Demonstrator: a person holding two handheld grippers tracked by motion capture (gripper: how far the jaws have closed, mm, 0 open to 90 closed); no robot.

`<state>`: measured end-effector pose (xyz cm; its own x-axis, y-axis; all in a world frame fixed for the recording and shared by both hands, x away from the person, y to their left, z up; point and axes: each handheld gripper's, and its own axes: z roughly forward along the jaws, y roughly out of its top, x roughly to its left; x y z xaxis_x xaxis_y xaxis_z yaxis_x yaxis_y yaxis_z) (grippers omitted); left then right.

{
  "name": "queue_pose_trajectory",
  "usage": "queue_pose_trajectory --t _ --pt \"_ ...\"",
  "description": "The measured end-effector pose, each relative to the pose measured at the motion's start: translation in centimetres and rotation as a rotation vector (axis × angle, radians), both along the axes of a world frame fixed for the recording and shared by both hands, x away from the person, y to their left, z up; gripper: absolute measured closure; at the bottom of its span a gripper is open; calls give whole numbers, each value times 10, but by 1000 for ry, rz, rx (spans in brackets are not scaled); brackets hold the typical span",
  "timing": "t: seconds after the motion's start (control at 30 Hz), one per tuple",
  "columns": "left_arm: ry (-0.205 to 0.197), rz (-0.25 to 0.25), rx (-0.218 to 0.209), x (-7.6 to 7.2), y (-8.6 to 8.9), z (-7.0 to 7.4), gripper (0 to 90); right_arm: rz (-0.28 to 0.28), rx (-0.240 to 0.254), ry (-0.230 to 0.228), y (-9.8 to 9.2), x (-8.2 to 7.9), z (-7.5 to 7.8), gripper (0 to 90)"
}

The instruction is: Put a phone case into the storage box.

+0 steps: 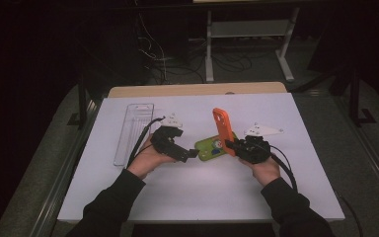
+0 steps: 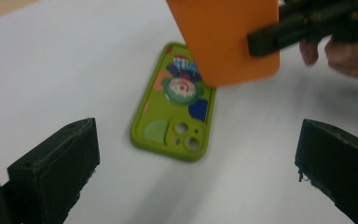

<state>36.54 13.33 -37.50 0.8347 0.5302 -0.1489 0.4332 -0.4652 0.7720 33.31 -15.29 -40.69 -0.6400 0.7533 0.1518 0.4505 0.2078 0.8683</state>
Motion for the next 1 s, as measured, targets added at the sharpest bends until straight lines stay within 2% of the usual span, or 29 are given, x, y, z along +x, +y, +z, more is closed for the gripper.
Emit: queue_pose_trajectory --t 0.5,0.57,0.73,0.9,1.0 --pt "-7 -4 -143 24 -29 19 0 22 30 5 8 -4 2 789" --pt "-12 -8 -158 27 -33 20 0 28 29 5 9 -4 2 789" --pt "-23 -4 -163 31 -44 19 0 39 26 -3 11 -5 2 789" --pt "-36 -15 -192 38 -50 16 0 46 40 -7 13 -6 3 789" --pt "-14 -4 -222 38 -53 15 0 49 38 -5 14 -7 4 789"
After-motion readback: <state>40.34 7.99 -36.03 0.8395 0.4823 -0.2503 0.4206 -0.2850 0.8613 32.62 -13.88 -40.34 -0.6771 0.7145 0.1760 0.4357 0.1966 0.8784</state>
